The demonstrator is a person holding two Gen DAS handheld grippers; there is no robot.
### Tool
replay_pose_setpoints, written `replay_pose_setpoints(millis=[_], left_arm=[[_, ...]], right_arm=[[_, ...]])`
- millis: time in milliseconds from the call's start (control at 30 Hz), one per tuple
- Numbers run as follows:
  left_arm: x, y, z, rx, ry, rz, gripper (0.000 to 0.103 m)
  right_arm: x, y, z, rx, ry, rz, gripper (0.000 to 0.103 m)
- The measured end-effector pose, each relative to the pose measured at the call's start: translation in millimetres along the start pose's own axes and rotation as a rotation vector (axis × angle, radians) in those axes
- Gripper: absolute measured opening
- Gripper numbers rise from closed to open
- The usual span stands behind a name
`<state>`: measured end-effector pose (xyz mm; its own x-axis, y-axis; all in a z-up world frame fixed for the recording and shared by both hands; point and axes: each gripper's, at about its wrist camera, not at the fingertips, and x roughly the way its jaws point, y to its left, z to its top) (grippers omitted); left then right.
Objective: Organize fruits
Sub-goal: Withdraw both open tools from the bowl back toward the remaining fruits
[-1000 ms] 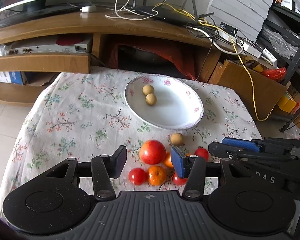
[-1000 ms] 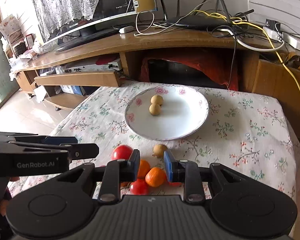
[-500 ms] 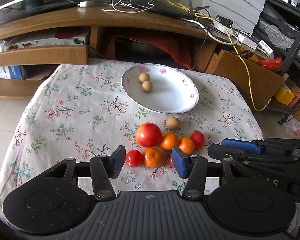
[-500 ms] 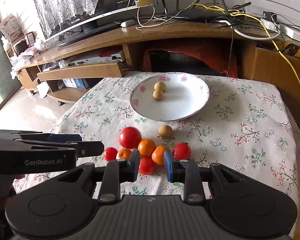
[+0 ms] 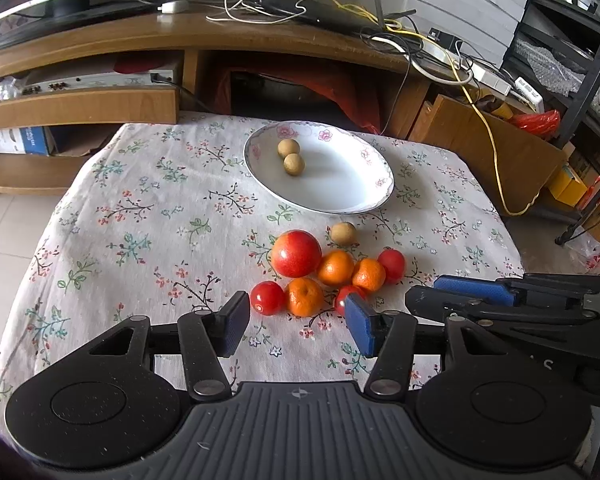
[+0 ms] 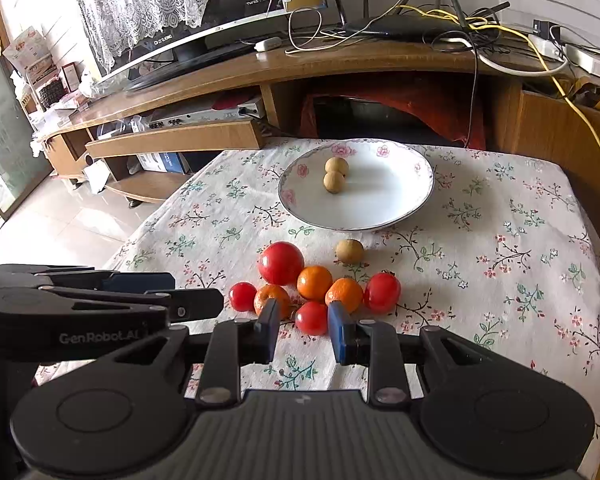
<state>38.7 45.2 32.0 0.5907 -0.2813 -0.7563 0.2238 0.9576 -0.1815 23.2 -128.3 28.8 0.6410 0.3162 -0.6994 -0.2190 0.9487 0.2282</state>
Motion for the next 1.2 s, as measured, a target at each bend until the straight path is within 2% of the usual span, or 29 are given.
replay_pose_setpoints(millis=[333,733,1000,1200], left_arm=[[-3,3,-5,0.001,0.001,-0.002,0.062],[18,8,-12,0.006,0.068,0.009,0.062],[35,1,-16,0.099,0.092,0.031,0.062],[48,-2,-14,0.217,0.101,0.026,0.061]], right_arm=[[-3,0,-5,0.004,0.003,-0.015,0.02],[9,-24,-11,0.049,0.051,-0.064,0.02],[20,-34,-17,0.064,0.084,-0.07,0.02],[28,-34,-16,0.052,0.102,-0.053,0.021]])
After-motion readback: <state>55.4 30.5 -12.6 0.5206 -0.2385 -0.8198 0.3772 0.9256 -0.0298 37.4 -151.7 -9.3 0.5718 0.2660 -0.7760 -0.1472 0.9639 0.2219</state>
